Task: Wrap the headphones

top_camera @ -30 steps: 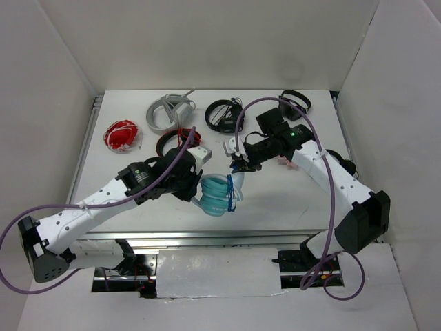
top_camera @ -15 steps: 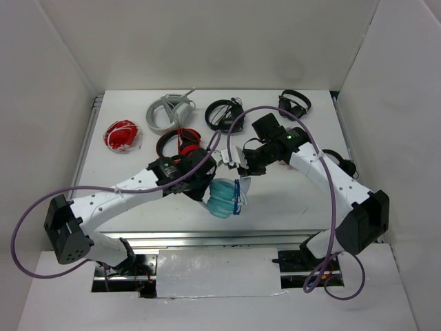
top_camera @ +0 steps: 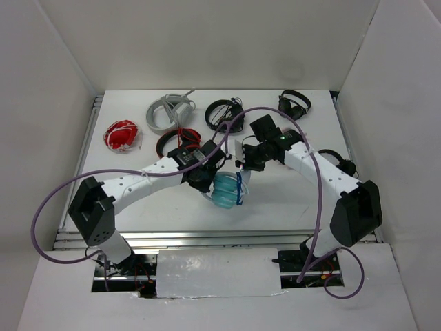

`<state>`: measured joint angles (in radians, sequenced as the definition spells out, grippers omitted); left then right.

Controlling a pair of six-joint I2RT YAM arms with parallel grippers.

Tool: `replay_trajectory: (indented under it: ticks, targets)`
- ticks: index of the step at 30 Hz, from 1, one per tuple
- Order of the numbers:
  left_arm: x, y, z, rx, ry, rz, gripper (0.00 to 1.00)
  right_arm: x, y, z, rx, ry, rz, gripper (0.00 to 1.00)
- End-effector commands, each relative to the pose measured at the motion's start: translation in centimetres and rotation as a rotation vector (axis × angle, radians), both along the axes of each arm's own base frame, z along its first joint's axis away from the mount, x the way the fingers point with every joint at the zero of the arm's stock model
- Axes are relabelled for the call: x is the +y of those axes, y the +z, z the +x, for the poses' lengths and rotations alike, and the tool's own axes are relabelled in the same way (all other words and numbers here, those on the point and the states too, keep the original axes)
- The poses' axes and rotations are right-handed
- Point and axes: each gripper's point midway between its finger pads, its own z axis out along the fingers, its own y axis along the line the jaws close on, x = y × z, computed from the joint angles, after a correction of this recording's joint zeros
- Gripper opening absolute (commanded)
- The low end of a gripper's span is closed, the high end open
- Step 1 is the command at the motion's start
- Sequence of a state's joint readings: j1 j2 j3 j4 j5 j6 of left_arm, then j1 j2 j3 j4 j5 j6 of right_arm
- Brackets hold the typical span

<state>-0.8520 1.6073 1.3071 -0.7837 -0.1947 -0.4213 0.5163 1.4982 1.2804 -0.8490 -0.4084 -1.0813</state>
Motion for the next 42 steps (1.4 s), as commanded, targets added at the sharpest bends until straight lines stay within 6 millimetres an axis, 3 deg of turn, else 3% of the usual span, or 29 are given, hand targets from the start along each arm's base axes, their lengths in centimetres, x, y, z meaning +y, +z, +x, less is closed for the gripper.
replay_trajectory:
  ticks: [1, 6, 9, 10, 15, 20, 28, 38, 41, 42]
  targets:
    - [-0.5, -1.9, -0.6, 0.051, 0.016, 0.021, 0.00, 2.9, 3.5, 6.7, -0.203, -0.221, 0.221, 0.19]
    - [-1.7, -3.3, 1.3, 0.044, 0.031, -0.006, 0.00, 3.6, 4.5, 10.6, -0.342, -0.445, 0.431, 0.20]
    - [-2.2, -4.0, 2.7, 0.045, 0.044, -0.012, 0.00, 2.8, 4.8, 12.2, -0.449, -0.545, 0.486, 0.20]
    - [-2.4, -4.1, 3.0, 0.048, 0.050, -0.023, 0.00, 2.5, 5.0, 12.5, -0.482, -0.564, 0.488, 0.25]
    - [-1.8, -5.3, 5.8, 0.066, 0.161, -0.030, 0.00, -0.4, 4.3, 14.6, -0.580, -0.736, 0.408, 0.28]
    - [-3.1, -6.3, 7.8, 0.086, 0.202, -0.064, 0.00, -1.1, 3.3, 15.7, -0.623, -0.859, 0.419, 0.27]
    - [-4.8, -8.0, 10.7, 0.137, 0.240, -0.069, 0.00, 0.0, -1.3, 17.6, -0.544, -0.966, 0.363, 0.26]
    - [-6.3, -8.2, 12.6, 0.140, 0.199, -0.115, 0.00, 1.8, -2.5, 17.6, -0.497, -0.890, 0.360, 0.31]
    - [-6.3, -8.0, 13.0, 0.133, 0.189, -0.095, 0.00, 1.9, -2.4, 17.6, -0.508, -0.830, 0.302, 0.43]
    - [-6.1, -8.1, 13.1, 0.136, 0.195, -0.088, 0.09, 1.9, -2.2, 17.6, -0.506, -0.813, 0.299, 0.46]
